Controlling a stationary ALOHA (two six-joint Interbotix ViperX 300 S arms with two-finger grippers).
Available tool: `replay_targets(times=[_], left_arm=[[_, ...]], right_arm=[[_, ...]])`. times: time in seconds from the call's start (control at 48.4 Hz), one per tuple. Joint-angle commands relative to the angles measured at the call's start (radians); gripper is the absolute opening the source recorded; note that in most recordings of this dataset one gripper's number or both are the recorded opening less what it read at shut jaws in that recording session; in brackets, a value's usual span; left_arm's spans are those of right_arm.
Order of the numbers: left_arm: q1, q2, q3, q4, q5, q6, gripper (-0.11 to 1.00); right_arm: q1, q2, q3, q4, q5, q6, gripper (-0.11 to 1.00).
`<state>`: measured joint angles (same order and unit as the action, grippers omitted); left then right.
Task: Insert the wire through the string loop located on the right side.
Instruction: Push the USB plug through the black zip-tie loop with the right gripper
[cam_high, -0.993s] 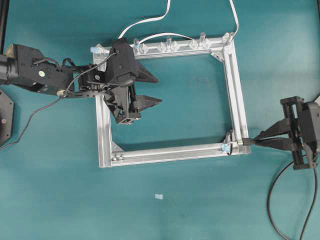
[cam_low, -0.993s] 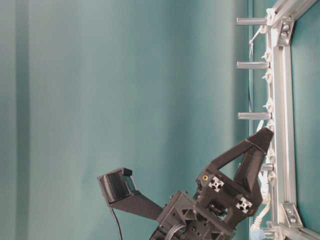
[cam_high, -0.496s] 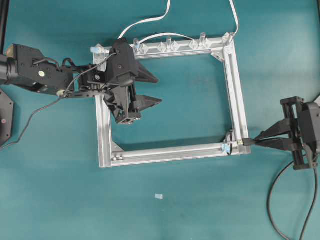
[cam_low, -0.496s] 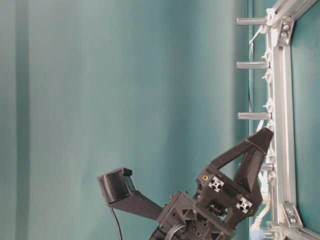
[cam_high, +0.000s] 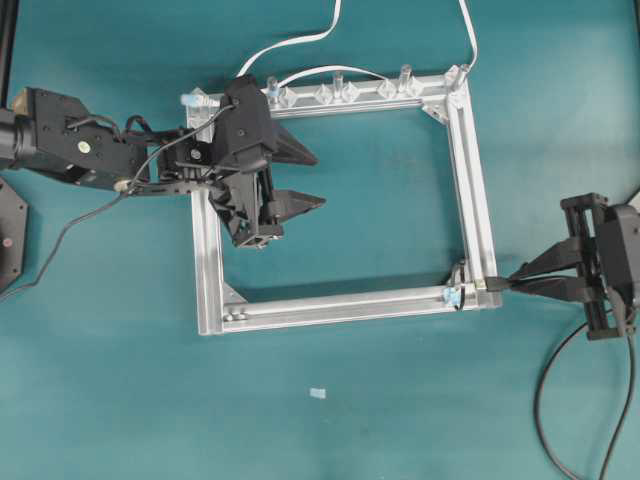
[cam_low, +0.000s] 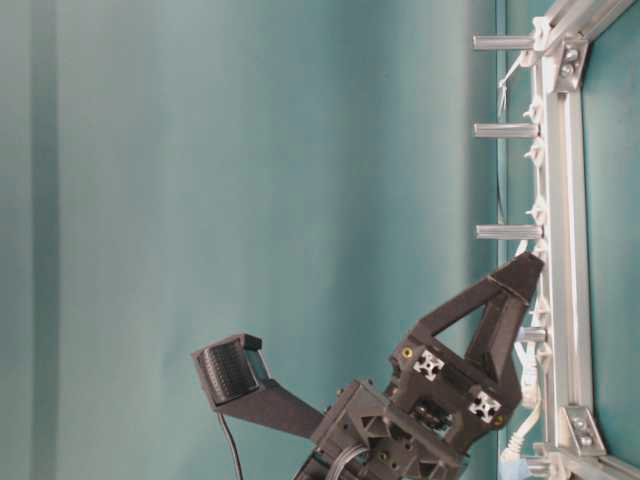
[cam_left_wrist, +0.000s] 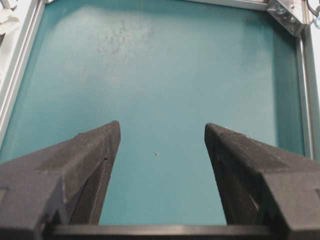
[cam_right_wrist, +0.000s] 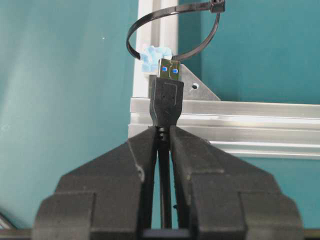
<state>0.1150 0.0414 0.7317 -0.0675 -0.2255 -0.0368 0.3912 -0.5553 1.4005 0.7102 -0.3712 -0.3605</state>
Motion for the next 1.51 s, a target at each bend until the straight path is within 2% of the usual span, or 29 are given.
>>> replay_targets(times=[0.0, 0.269, 1.013, 1.489], left_arm=[[-0.003, -0.012, -0.020, 0.000, -0.003, -0.006, 0.68], [-0.003, -0.012, -0.021, 0.000, -0.003, -0.005, 0.68], [-0.005, -0.012, -0.018, 0.000, -0.003, -0.003, 0.68], [-0.041, -0.012, -0.008, 0.000, -0.003, -0.003, 0.68]], right_arm=[[-0.002, -0.002, -0.015, -0.002, -0.003, -0.002, 0.12], [-0.002, 0.009, -0.029, -0.002, -0.006, -0.002, 0.12], [-0.003, 0.219, -0.172, -0.002, -0.055, -0.005, 0.12], [-0.028, 0.307, -0.249, -0.003, -0.064, -0.005, 0.12]])
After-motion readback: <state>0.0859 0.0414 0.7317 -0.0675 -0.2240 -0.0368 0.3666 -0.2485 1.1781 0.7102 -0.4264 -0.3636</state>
